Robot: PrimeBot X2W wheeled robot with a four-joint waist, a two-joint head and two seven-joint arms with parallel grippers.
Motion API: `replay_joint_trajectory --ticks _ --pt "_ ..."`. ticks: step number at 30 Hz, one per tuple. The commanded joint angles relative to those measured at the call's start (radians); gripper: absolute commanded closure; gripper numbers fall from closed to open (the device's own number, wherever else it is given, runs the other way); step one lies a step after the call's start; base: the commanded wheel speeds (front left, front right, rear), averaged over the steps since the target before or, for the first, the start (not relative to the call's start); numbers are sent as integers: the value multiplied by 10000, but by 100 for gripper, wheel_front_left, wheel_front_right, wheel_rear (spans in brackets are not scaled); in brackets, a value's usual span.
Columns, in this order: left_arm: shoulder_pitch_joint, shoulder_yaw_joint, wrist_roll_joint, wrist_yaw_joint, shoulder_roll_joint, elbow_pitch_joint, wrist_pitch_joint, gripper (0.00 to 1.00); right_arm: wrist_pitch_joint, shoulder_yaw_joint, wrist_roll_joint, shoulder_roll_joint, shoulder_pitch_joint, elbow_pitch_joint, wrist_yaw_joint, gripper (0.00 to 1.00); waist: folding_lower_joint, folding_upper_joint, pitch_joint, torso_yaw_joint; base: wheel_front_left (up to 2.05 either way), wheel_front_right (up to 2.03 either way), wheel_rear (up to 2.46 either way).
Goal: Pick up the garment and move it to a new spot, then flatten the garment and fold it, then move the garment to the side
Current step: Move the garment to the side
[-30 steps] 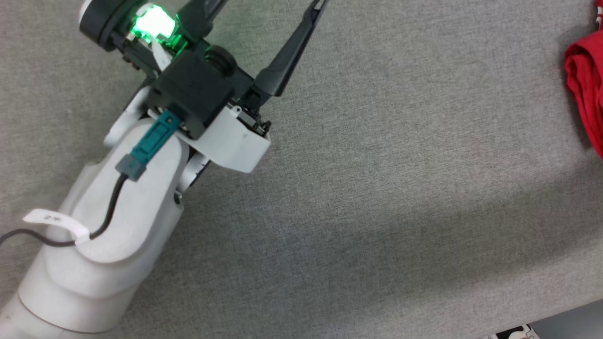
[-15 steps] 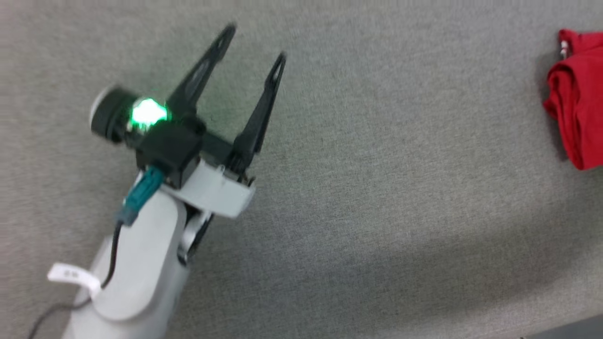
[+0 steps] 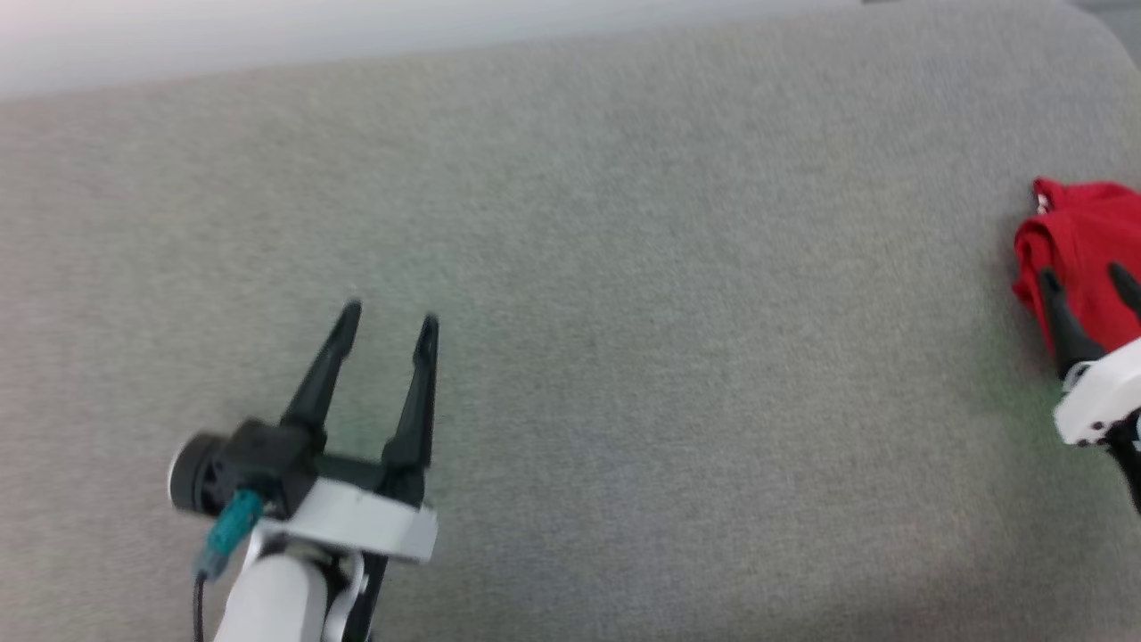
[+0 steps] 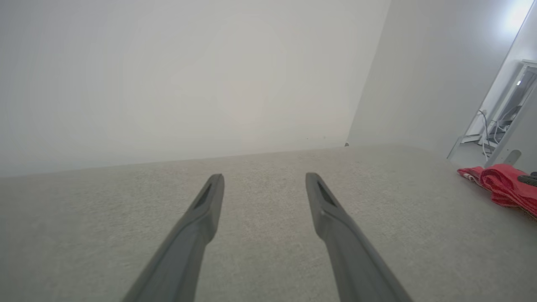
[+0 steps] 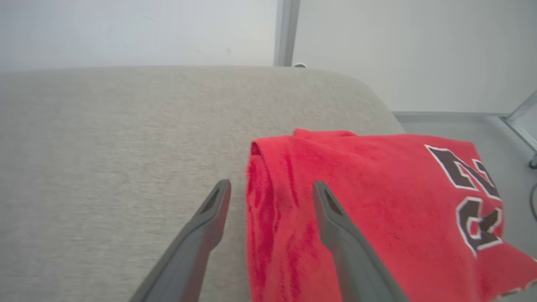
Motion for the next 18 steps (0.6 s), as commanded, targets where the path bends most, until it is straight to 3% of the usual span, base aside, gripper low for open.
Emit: replay_joint_trajectory --ticks 1,9,18 --pt "195 46 79 -47 -21 36 -4 0 -50 -125 -107 35 117 -152 -17 0 0 0 -865 716 0 0 0" --pt "1447 792 169 -70 -30 530 -5 0 -55 -1519 -1329 1139 1504 -2006 -17 0 0 0 -1734 1086 0 0 0" --pt "2432 1306 -106 -73 -68 442 -5 0 -57 -2570 -1973 1884 3434 -3685 -17 0 0 0 -2507 1573 0 0 0"
